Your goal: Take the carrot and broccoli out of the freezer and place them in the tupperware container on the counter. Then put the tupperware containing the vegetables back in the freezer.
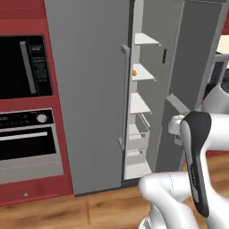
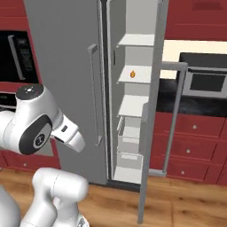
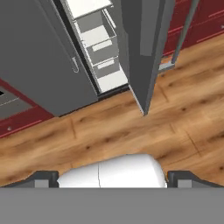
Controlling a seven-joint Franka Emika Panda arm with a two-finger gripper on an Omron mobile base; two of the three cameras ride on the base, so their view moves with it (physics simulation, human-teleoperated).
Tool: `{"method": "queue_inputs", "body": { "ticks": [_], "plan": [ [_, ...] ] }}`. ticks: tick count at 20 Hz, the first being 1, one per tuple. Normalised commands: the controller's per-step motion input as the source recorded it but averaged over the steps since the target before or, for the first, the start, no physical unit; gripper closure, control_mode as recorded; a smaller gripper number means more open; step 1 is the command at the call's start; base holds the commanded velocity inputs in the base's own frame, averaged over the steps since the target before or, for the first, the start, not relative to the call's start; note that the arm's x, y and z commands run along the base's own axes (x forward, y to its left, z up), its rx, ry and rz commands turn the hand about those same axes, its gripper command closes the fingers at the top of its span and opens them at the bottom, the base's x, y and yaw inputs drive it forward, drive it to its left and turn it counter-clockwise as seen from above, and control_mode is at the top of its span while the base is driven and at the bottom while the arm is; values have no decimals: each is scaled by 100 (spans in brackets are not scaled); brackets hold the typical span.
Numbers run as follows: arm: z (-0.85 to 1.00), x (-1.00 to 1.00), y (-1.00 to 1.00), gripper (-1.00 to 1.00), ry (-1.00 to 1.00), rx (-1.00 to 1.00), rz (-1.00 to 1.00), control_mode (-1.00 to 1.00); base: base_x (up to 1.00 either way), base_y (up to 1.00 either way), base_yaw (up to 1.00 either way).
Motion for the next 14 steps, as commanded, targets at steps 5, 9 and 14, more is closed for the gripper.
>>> {"method": "queue_inputs", "body": {
  "ticks": [5,9,14],
  "plan": [
    [0,0,0,-100,0,0,0,100,93,8,0],
    [0,0,0,-100,0,0,0,100,81,0,2],
    [0,0,0,-100,0,0,0,100,53,-33,14]
  ]
}}
